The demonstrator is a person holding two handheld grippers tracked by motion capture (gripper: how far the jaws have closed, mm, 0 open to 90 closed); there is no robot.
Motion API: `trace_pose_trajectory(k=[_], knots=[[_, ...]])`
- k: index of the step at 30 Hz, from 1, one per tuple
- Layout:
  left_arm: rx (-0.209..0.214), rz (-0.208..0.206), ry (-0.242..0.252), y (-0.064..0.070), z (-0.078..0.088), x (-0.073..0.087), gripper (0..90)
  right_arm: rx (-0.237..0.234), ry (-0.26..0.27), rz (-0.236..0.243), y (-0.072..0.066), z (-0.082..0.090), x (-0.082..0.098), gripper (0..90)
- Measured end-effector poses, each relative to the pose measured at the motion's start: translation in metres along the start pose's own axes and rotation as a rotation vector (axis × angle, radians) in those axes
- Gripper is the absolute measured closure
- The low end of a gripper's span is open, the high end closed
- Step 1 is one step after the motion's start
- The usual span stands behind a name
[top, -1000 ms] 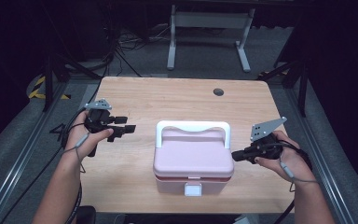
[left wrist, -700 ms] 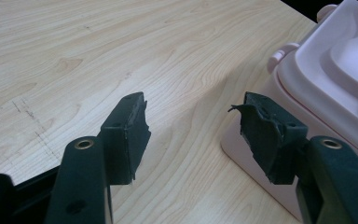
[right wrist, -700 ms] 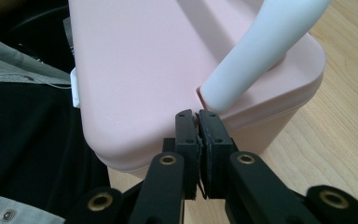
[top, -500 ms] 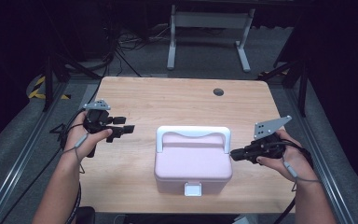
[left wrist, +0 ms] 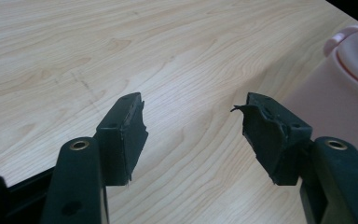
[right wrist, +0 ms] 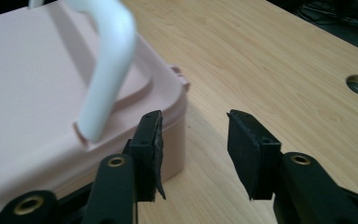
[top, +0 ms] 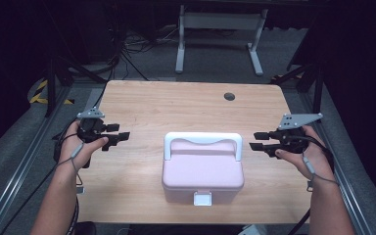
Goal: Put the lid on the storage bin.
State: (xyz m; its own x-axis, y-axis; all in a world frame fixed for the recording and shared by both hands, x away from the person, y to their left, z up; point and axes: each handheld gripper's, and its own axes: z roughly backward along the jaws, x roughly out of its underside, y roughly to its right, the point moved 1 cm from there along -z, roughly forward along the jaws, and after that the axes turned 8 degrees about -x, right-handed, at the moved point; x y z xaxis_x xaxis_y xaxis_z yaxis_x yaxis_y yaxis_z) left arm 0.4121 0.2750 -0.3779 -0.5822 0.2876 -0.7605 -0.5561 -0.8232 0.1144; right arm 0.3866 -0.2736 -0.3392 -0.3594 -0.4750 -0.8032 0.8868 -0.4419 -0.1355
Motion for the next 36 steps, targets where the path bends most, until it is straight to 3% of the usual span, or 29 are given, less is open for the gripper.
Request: trace_pose_trajectory(k=[5, 9, 16, 22, 28, 33, 36], knots=[[-0.023, 0.008, -0.006, -0.006, 0.002, 0.006, 38.2, 0.100, 0.024, -0.039, 0.019, 0.007, 0.007, 47.6], [-0.036, 0.011, -0.007, -0.012, 0.001, 0.008, 37.9, 0.142, 0.037, -0.077, 0.033, 0.013, 0.016, 47.3], [-0.056, -0.001, -0.018, -0.019, -0.003, 0.013, 37.9, 0.172, 0.028, -0.117, 0.057, 0.015, 0.035, 47.2], [-0.023, 0.019, -0.013, -0.026, -0.010, 0.018, 38.6, 0.193, -0.006, -0.161, 0.077, 0.011, 0.054, 46.6], [-0.031, 0.023, -0.015, -0.029, -0.015, 0.021, 38.8, 0.220, -0.057, -0.178, 0.089, 0.003, 0.067, 44.7], [-0.042, 0.002, -0.031, -0.030, -0.022, 0.023, 38.7, 0.230, -0.104, -0.187, 0.098, -0.006, 0.079, 43.7], [-0.029, 0.001, -0.034, -0.030, -0.026, 0.025, 38.6, 0.226, -0.116, -0.188, 0.101, -0.011, 0.082, 43.2]])
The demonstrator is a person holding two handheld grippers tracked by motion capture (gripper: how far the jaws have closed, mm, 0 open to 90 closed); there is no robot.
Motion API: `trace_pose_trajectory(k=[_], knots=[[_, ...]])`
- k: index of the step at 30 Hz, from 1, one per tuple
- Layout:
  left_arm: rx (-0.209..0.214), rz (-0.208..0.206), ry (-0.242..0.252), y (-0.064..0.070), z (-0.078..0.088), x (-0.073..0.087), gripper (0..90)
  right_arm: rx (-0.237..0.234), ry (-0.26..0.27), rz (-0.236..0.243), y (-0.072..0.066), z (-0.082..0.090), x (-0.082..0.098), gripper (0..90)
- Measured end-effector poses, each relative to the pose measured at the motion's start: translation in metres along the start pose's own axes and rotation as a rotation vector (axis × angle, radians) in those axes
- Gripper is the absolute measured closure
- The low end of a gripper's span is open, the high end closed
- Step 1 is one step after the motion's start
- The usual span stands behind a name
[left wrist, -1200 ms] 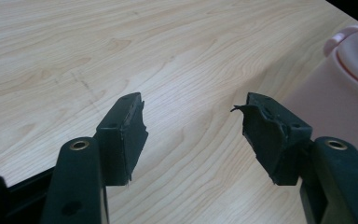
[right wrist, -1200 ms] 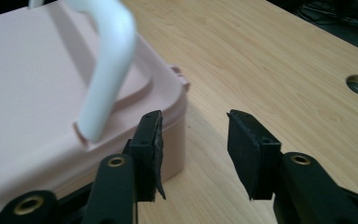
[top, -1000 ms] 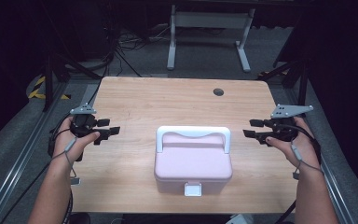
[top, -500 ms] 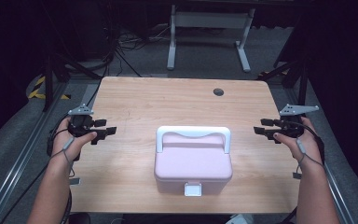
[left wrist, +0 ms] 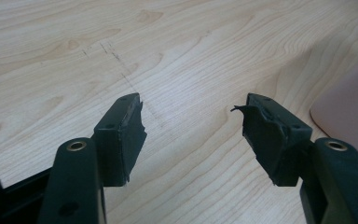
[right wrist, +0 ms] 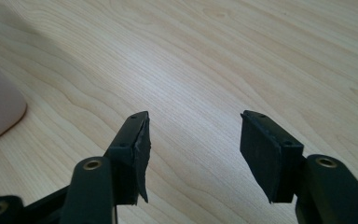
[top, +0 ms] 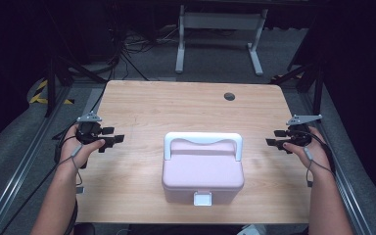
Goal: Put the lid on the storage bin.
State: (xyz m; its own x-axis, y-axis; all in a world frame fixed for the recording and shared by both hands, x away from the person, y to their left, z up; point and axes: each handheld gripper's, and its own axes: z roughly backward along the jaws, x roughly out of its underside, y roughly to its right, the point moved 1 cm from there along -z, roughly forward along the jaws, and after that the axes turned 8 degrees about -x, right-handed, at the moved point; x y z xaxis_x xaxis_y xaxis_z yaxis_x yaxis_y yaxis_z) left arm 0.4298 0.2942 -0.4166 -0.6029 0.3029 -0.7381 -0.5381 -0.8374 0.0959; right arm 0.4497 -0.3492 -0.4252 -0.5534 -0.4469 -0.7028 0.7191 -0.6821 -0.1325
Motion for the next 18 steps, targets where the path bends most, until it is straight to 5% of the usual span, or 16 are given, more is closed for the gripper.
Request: trace_pose_trajectory(k=[7, 18], knots=[[0.055, -0.017, 0.005, -0.006, -0.010, 0.007, 38.0, -0.008, -0.026, -0.005, 0.004, -0.012, 0.007, 43.0], [0.056, -0.036, -0.020, -0.010, -0.022, 0.015, 38.1, -0.014, -0.064, -0.022, 0.006, -0.026, 0.014, 46.3]])
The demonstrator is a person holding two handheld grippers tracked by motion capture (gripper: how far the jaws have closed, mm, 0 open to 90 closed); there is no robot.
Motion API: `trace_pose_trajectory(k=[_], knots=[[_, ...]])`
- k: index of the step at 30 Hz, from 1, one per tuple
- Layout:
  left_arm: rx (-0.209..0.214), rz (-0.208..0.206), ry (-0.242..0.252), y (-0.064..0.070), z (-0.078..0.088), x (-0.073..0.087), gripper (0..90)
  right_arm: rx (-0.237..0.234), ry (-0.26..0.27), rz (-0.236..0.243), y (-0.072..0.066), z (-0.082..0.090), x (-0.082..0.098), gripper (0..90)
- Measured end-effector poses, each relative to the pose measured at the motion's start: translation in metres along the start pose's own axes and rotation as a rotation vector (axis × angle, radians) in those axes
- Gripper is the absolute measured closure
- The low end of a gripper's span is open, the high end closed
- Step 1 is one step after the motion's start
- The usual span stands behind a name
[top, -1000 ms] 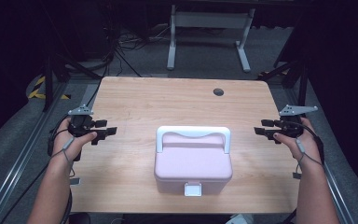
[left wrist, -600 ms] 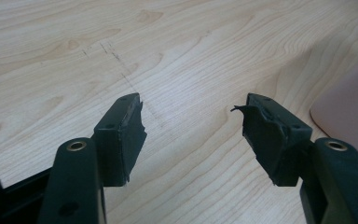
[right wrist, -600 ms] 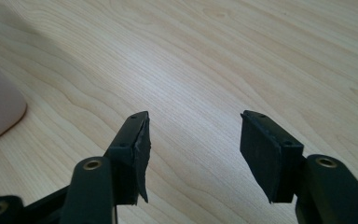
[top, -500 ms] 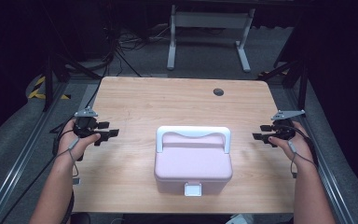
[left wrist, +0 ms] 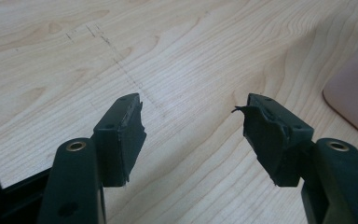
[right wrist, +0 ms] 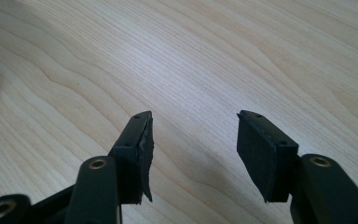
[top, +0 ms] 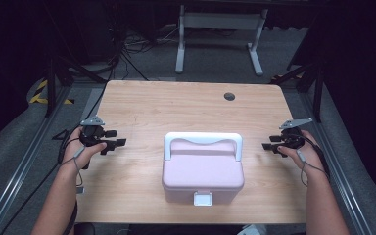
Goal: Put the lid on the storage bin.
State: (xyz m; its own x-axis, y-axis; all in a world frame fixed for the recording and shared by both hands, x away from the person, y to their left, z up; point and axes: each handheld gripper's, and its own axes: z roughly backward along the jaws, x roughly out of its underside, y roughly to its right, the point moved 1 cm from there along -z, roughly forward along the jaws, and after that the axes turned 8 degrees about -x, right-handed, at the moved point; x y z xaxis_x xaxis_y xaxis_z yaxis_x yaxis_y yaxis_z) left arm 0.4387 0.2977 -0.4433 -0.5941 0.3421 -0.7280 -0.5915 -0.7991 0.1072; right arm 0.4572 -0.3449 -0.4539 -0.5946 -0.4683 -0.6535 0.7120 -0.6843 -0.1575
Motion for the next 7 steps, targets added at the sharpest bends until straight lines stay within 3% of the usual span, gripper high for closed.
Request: trace_pose_trajectory(k=[3, 7], knots=[[0.010, -0.023, -0.011, -0.0008, -0.0031, 0.0024, 38.5, 0.001, 0.008, -0.001, -0.0003, -0.0002, -0.0003, 46.0], [0.015, -0.014, -0.010, 0.0007, -0.0042, 0.0027, 39.1, 0.002, 0.014, -0.003, -0.0003, 0.0006, -0.0006, 45.3]])
